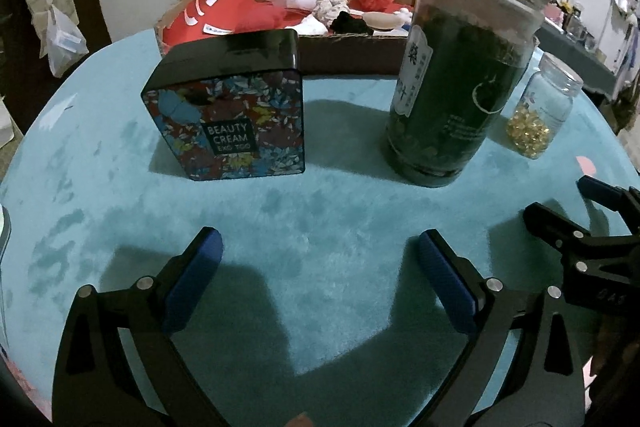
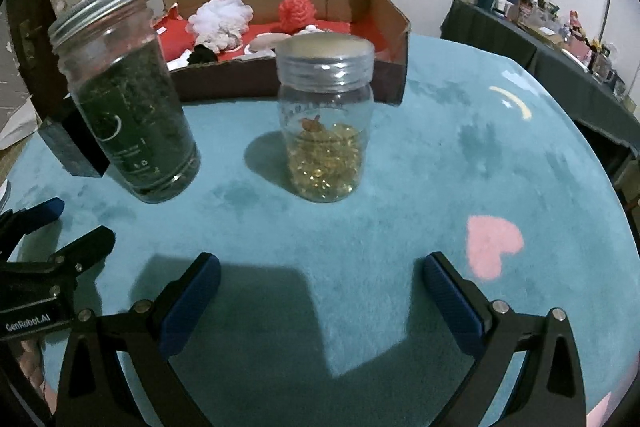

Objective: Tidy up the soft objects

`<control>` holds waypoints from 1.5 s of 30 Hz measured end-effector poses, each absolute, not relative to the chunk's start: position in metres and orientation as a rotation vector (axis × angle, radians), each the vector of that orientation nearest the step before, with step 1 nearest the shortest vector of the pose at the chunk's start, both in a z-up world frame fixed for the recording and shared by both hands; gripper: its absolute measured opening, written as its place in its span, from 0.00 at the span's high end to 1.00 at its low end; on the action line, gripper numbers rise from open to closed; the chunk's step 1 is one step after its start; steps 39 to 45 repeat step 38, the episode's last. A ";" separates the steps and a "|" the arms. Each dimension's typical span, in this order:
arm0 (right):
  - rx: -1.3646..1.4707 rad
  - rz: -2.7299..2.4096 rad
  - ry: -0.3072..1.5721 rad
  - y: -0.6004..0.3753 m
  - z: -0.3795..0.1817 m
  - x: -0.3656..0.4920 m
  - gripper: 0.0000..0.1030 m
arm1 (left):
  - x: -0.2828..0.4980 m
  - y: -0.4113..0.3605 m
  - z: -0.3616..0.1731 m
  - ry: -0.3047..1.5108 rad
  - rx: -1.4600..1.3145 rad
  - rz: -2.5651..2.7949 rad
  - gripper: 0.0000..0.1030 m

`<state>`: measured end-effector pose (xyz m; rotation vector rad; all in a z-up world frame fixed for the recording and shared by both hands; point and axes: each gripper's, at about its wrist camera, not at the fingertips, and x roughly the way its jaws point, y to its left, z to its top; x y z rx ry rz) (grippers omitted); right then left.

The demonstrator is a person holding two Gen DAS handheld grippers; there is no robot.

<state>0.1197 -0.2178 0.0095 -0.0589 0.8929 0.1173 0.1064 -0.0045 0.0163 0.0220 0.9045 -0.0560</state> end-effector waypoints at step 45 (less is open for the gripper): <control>-0.046 0.096 0.891 -0.221 0.011 0.119 0.00 | 0.113 -0.003 0.015 0.914 0.006 -0.038 0.00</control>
